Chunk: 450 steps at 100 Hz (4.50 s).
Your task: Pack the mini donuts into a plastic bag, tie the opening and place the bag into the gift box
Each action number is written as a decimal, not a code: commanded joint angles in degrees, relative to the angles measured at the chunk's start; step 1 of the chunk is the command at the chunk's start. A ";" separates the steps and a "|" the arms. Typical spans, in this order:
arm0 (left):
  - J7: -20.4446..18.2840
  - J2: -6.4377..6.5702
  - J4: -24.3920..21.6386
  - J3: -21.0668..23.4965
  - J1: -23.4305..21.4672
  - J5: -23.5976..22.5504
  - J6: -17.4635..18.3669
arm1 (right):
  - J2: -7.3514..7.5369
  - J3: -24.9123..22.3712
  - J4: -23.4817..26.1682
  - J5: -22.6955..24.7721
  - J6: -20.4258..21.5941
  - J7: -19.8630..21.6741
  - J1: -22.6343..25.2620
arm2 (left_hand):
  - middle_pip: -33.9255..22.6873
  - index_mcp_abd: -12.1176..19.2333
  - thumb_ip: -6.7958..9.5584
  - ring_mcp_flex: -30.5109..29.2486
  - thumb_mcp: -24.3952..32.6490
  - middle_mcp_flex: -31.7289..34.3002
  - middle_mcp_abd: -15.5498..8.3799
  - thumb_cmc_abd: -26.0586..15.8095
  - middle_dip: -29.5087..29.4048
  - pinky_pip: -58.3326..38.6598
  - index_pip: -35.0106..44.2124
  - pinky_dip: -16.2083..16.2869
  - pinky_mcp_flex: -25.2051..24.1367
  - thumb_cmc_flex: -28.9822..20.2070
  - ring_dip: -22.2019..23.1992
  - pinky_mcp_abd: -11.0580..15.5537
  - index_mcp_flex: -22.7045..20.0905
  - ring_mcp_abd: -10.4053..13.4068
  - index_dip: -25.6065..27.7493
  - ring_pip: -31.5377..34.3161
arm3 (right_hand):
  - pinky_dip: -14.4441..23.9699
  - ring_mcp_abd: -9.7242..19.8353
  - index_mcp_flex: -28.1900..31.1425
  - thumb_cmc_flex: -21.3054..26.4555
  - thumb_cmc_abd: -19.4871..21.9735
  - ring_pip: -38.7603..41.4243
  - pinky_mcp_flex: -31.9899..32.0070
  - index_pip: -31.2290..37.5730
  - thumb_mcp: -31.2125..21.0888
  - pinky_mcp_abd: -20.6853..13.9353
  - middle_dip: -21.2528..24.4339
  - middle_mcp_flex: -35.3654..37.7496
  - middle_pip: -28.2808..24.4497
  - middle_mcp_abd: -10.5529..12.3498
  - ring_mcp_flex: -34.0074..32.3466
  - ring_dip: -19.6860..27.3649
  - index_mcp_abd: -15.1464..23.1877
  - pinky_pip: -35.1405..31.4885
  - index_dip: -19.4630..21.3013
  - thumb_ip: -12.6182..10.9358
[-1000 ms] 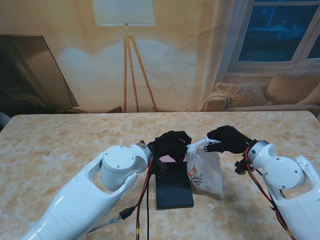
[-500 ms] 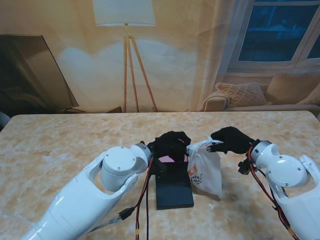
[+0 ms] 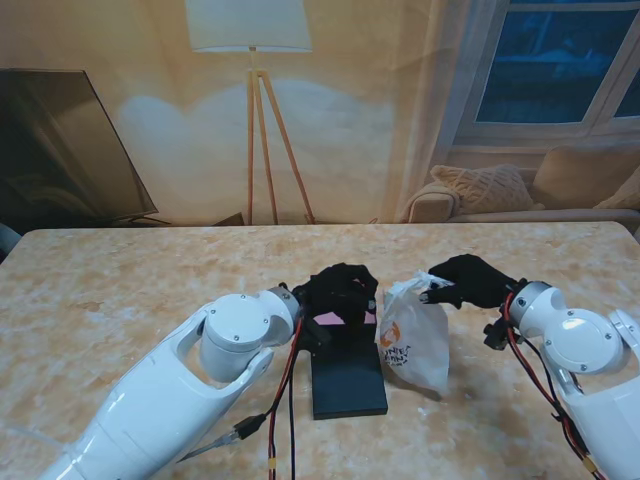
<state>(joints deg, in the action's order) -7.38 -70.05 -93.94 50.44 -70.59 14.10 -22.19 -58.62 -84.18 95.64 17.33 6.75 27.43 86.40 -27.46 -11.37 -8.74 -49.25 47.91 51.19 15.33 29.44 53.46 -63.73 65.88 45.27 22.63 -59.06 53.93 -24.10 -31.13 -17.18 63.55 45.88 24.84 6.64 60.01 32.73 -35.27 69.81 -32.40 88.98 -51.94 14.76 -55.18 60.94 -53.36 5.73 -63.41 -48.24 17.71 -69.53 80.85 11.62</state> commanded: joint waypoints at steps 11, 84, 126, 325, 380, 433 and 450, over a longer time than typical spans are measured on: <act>-1.47 0.21 -0.25 0.07 -0.06 -0.31 0.57 | -0.22 -0.37 0.37 0.02 0.16 0.33 1.16 | -1.15 0.25 -0.68 -1.92 1.87 1.68 0.34 1.32 0.27 -1.21 1.79 -0.53 -0.50 0.71 -0.14 -0.39 -0.64 -0.60 1.47 1.38 | -0.51 0.76 1.97 0.13 0.66 1.15 0.45 3.77 0.15 0.17 -0.01 0.13 -1.36 0.56 0.09 -0.33 0.71 -0.84 1.28 -0.86; 8.79 -2.04 -0.82 -3.22 0.48 -10.56 2.09 | -0.13 0.20 -0.87 -1.03 1.81 0.76 0.30 | -8.80 10.45 1.43 9.17 -4.50 -18.24 -3.09 -3.40 -7.63 -3.63 -34.98 4.39 -6.28 8.69 9.14 7.13 -2.44 5.97 -35.61 7.20 | -0.40 0.86 1.96 0.06 0.65 1.32 0.43 3.74 0.12 0.14 0.02 -0.09 -1.55 0.47 0.23 -0.31 0.72 -0.88 1.37 -1.05; 9.71 -2.50 -0.62 -4.56 0.40 -10.82 2.71 | -0.74 1.38 -0.80 -0.52 0.42 -1.78 0.05 | -11.96 14.10 -0.02 7.90 6.79 -18.27 -3.88 7.54 -10.19 -4.53 -33.25 4.50 -5.04 15.61 10.55 7.89 -4.92 8.03 -37.04 9.75 | -0.27 0.94 1.96 -0.14 0.91 1.67 0.33 3.73 0.25 0.07 0.02 -0.05 -1.83 0.37 0.12 -0.34 0.72 -1.13 1.39 -1.27; 11.09 -3.29 -1.69 -3.87 -0.32 -8.57 -1.52 | 1.03 1.06 -1.38 -1.41 1.61 6.23 -0.86 | -9.73 -2.25 -1.30 0.26 -11.31 -7.91 2.25 -6.37 -2.77 -2.62 8.18 -1.68 1.47 0.38 -0.97 0.03 4.86 2.07 -0.36 3.41 | -0.49 1.11 2.31 0.13 1.11 2.11 0.97 3.76 0.70 0.39 0.29 0.20 -2.45 0.65 0.30 0.05 0.66 -1.05 1.86 -1.50; 10.16 -2.78 -0.38 -2.90 -0.32 -9.40 -1.82 | 1.78 0.81 -2.68 2.66 4.65 7.73 -1.53 | -9.61 -4.75 -0.94 1.24 -11.74 -7.67 2.21 -6.56 -1.19 -2.92 7.12 -1.33 -0.07 -1.97 -0.08 0.21 5.52 1.40 8.11 4.52 | -0.61 1.10 3.35 0.02 0.06 2.00 0.95 4.10 -0.42 0.49 -0.36 0.76 -2.17 1.57 0.28 -0.13 0.96 -0.42 2.47 -0.76; 3.62 -0.59 0.81 -2.18 -0.43 -7.80 2.10 | 1.42 0.80 -2.31 4.07 3.57 5.96 -1.26 | -8.77 -5.45 -0.85 1.67 -9.75 -6.67 1.73 -5.67 1.02 -2.90 6.07 -0.25 -1.26 -1.80 0.94 0.71 4.84 1.09 11.98 5.20 | -0.58 1.13 3.58 -0.15 0.09 1.94 0.77 4.33 -0.85 0.53 -0.57 0.93 -2.22 1.61 0.27 -0.17 1.06 -0.42 2.59 -0.70; 2.84 -0.24 0.85 -2.03 -0.55 -8.15 2.63 | 1.22 0.93 -2.24 4.00 2.99 5.24 -1.24 | -8.48 -5.44 -0.90 2.00 -9.55 -6.75 1.57 -5.82 1.35 -2.55 5.88 -0.16 -1.73 -1.67 1.00 0.84 4.77 0.94 12.20 4.93 | -0.60 1.13 3.56 -0.24 0.20 1.93 0.74 4.36 -0.82 0.59 -0.58 0.89 -2.24 1.57 0.27 -0.18 1.06 -0.34 2.60 -0.73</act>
<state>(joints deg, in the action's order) -3.77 -70.27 -92.85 48.22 -70.81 6.15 -19.61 -56.91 -83.43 93.16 21.36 10.12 32.01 84.61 -36.28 -16.78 -10.94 -47.51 36.83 42.80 17.67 24.36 54.27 -66.19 70.11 44.45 21.33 -59.87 54.01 -23.30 -26.58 -15.75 74.55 49.64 24.83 6.42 61.65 32.72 -34.39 71.28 -31.80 89.50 -51.52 14.83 -55.16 60.93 -54.82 5.74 -63.39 -48.24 17.76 -69.59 82.23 10.92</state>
